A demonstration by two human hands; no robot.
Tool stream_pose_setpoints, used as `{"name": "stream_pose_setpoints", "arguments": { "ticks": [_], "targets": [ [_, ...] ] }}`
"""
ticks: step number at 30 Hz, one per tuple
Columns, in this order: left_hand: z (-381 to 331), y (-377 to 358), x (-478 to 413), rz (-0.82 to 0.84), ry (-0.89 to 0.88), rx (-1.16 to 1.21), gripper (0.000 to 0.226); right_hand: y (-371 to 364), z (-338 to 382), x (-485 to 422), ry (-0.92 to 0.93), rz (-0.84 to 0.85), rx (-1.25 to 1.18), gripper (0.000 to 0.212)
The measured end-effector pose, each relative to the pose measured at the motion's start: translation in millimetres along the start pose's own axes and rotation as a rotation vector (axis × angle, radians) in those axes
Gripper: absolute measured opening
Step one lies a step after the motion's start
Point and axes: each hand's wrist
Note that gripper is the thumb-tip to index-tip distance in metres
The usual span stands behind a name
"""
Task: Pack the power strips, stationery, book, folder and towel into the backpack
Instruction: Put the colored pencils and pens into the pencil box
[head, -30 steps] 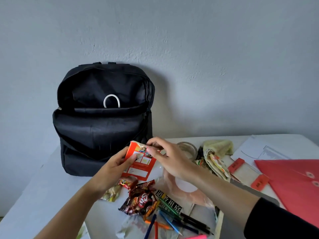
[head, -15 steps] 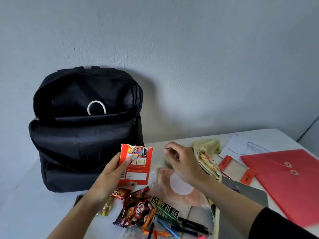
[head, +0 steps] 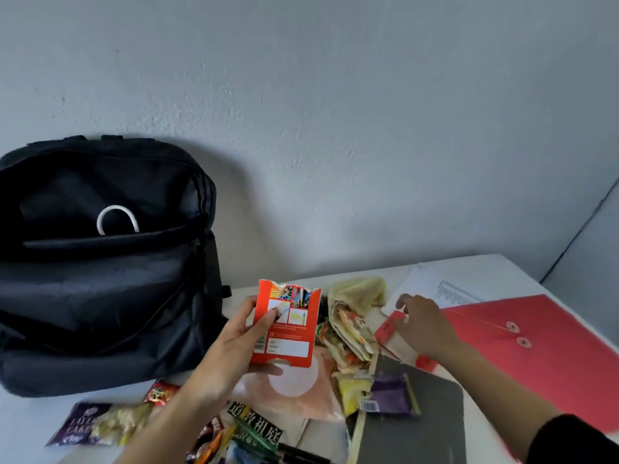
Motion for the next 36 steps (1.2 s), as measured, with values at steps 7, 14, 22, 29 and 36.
{"name": "stream_pose_setpoints", "arguments": {
  "ticks": [7,14,22,29,36],
  "targets": [
    [9.5,-52.6,-17.1,-0.039,0.042,-0.008,0.039,-5.6,-31.3,-10.1,0.051,0.168,0.091,0.07],
    [12.3,-70.6,-12.9,-0.112,0.121,-0.058,0.027,28.9,-36.0,-10.6,0.234,-0.014,-0.275,0.026],
    [11.5,-72.6,-16.9,-0.049,0.136,-0.371,0.032,63.7,-6.1,14.3,0.412,-0.065,-0.699,0.023],
    [1.9,-82.2,-21.5,0.077,-0.165,-0.679,0.07,102.8,7.1,19.1,0.454,0.218,-0.886,0.017],
    [-13.9,-76.1,-2.2,-0.187,-0.336,-1.129,0.083,112.2,53.8,26.7,0.615,0.279,-0.631,0.013]
  ]
}}
Point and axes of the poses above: each hand's wrist, its own x-axis away from the middle knuckle, its own y-axis out of the back of the hand, z = x × y, and after that the axes turned 9 degrees about z, right-handed
